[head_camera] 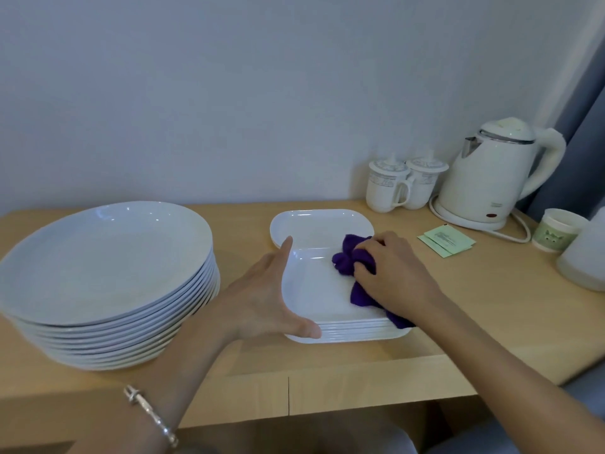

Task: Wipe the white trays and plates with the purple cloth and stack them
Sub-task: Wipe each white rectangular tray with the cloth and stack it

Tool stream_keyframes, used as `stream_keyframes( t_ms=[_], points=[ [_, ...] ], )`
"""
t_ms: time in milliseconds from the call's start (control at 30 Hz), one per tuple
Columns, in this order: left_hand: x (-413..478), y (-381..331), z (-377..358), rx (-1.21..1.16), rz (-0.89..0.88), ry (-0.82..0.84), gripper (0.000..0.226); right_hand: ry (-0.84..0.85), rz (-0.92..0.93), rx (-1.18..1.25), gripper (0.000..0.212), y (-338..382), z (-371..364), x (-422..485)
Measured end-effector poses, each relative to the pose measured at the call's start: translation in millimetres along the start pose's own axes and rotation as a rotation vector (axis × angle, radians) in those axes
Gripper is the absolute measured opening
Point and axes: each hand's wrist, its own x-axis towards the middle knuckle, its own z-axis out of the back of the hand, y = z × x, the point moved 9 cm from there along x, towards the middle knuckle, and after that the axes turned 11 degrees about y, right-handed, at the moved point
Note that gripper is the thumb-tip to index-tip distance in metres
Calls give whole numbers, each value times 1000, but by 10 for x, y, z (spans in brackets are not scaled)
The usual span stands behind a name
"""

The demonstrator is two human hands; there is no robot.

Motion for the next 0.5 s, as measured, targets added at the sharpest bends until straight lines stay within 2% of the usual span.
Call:
stream_keyframes(
  t_ms=[100,300,400,500],
  points=[
    [-10,-22,-7,-7,8,-6,140,-38,-19,-46,35,241,-178,88],
    [22,36,-5,-95,-21,-50,153,27,188,67,29,995,-446,147],
    [19,40,3,-106,-21,-54,150,61,228,101,29,884,-354,101],
    [-8,25,22,-67,-10,-57,147,23,113,49,30,424,-144,99]
  ],
)
